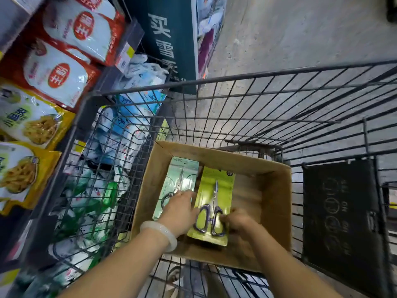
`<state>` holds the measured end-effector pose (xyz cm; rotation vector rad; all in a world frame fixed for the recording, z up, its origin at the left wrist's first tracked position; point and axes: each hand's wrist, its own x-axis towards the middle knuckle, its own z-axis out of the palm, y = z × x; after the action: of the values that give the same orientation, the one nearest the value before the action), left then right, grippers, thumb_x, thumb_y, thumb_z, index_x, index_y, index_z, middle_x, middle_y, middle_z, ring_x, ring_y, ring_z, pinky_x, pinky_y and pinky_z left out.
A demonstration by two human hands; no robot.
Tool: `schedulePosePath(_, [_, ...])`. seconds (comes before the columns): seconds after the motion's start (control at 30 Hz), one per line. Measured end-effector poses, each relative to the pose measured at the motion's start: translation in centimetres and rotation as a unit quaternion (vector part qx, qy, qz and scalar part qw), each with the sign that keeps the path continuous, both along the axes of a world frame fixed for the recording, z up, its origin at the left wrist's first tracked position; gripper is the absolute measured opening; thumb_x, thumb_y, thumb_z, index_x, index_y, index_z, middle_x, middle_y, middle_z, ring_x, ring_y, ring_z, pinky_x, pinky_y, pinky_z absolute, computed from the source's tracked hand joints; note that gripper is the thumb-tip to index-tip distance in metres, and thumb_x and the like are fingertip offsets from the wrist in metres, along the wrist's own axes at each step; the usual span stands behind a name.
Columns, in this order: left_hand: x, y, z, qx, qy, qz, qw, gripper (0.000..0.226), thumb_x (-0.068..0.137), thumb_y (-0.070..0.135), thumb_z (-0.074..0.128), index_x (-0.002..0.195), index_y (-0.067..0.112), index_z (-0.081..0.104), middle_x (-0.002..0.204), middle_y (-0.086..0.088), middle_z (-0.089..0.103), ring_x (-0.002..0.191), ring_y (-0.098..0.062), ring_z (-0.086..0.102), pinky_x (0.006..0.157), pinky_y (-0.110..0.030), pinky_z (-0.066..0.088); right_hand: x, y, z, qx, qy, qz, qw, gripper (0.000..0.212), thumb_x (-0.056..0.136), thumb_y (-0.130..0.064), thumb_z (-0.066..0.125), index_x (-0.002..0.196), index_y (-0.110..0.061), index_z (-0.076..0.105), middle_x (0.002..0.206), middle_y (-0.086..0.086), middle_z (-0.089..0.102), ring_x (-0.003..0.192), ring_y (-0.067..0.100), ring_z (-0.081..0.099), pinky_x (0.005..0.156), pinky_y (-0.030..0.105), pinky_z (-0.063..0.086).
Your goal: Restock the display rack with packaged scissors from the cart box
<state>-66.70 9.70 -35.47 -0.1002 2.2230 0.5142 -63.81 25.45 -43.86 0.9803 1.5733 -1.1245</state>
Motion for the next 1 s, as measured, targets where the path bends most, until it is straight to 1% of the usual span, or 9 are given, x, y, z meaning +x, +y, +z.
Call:
schedulePosePath(0.13, [-0.3,0.9,1.7,0.008,-0.054,0.041,0.998,0.047,0.093,0.032,0.054,0.133,0.01,0.042,0.136,-0.011,0.048,0.124,-0.026,0.048,0.096,-0.027,0.04,0.4,3.1,3.9,-0.121,-0.003,-0.04,0.992,0.008,0.09,-0.005,0.056,0.085,-0.008,0.061,0.076,0.005,0.067,0.062,0.013,0.064,0.046,0.025,0.053])
schedulePosePath(0.23, [-0.3,1.6,3.0,0.061,-0.118,0.119,0.984,0.014,0.089,0.028,0.062,0.096,0.019,0.052,0.107,-0.005,0.059,0.101,-0.021,0.058,0.083,-0.025,0.043,1.0,3.9,6.1,-0.176,0.018,-0.041,0.983,0.008,0.09,-0.005,0.056,0.09,-0.012,0.061,0.078,0.004,0.069,0.066,0.013,0.067,0.05,0.023,0.051])
schedulePosePath(0.3, [-0.3,1.7,3.3,0.103,-0.13,0.189,0.968,0.017,0.085,0.018,0.068,0.083,0.021,0.051,0.101,-0.003,0.061,0.099,-0.02,0.059,0.088,-0.027,0.047,1.2,3.3,6.6,-0.187,0.056,-0.041,0.98,0.012,0.089,-0.003,0.057,0.096,-0.013,0.059,0.079,0.003,0.069,0.066,0.014,0.066,0.054,0.025,0.052])
schedulePosePath(0.37, [-0.4,1.2,3.2,0.132,-0.121,0.241,0.954,0.014,0.082,0.009,0.069,0.092,0.012,0.06,0.106,-0.006,0.067,0.101,-0.023,0.062,0.096,-0.036,0.049,0.8,2.2,7.0,-0.185,0.095,-0.061,0.976,0.016,0.088,-0.002,0.057,0.1,-0.013,0.058,0.078,0.003,0.068,0.068,0.015,0.064,0.063,0.028,0.053])
schedulePosePath(0.47, [-0.7,-0.8,2.5,0.172,-0.115,0.322,0.924,0.039,0.076,0.01,0.072,0.112,0.011,0.058,0.108,-0.011,0.069,0.101,-0.029,0.065,0.093,-0.049,0.051,-0.3,1.0,6.4,-0.203,0.103,-0.077,0.971,0.01,0.09,-0.017,0.059,0.1,-0.015,0.059,0.09,0.004,0.065,0.085,0.018,0.061,0.074,0.03,0.048])
schedulePosePath(0.57, [-0.6,-2.8,3.1,0.176,-0.109,0.36,0.91,0.043,0.083,0.008,0.067,0.122,0.011,0.049,0.116,-0.006,0.065,0.108,-0.025,0.061,0.098,-0.042,0.046,-0.6,0.3,3.7,-0.078,0.105,-0.017,0.991,0.023,0.089,-0.033,0.059,0.106,-0.017,0.055,0.102,0.004,0.06,0.086,0.014,0.054,0.069,0.022,0.043])
schedulePosePath(0.7, [-0.2,-4.7,2.3,0.173,-0.07,0.366,0.912,0.044,0.091,0.007,0.058,0.131,0.007,0.039,0.121,0.007,0.049,0.119,-0.022,0.048,0.097,-0.031,0.037,0.3,-0.7,0.1,0.034,0.058,0.037,0.997,0.05,0.086,-0.026,0.065,0.128,-0.004,0.049,0.128,0.014,0.056,0.112,0.026,0.056,0.088,0.029,0.043])
schedulePosePath(0.87, [-0.1,-5.0,1.1,0.162,-0.081,0.372,0.91,0.055,0.094,0.011,0.055,0.141,0.005,0.028,0.138,-0.003,0.041,0.134,-0.024,0.036,0.11,-0.036,0.029,0.9,-2.3,-2.8,0.02,0.043,-0.077,0.996,0.042,0.083,-0.006,0.067,0.122,0.005,0.055,0.123,0.019,0.059,0.099,0.025,0.057,0.083,0.03,0.045])
schedulePosePath(1.0, [-0.1,-5.0,1.6,0.172,-0.083,0.366,0.911,0.043,0.09,0.012,0.06,0.129,0.01,0.041,0.131,-0.001,0.053,0.119,-0.02,0.05,0.107,-0.041,0.038,2.0,0.3,-7.3,-0.004,0.026,-0.046,0.999,0.047,0.077,-0.014,0.074,0.118,0.004,0.059,0.116,0.021,0.064,0.099,0.029,0.062,0.096,0.045,0.049])
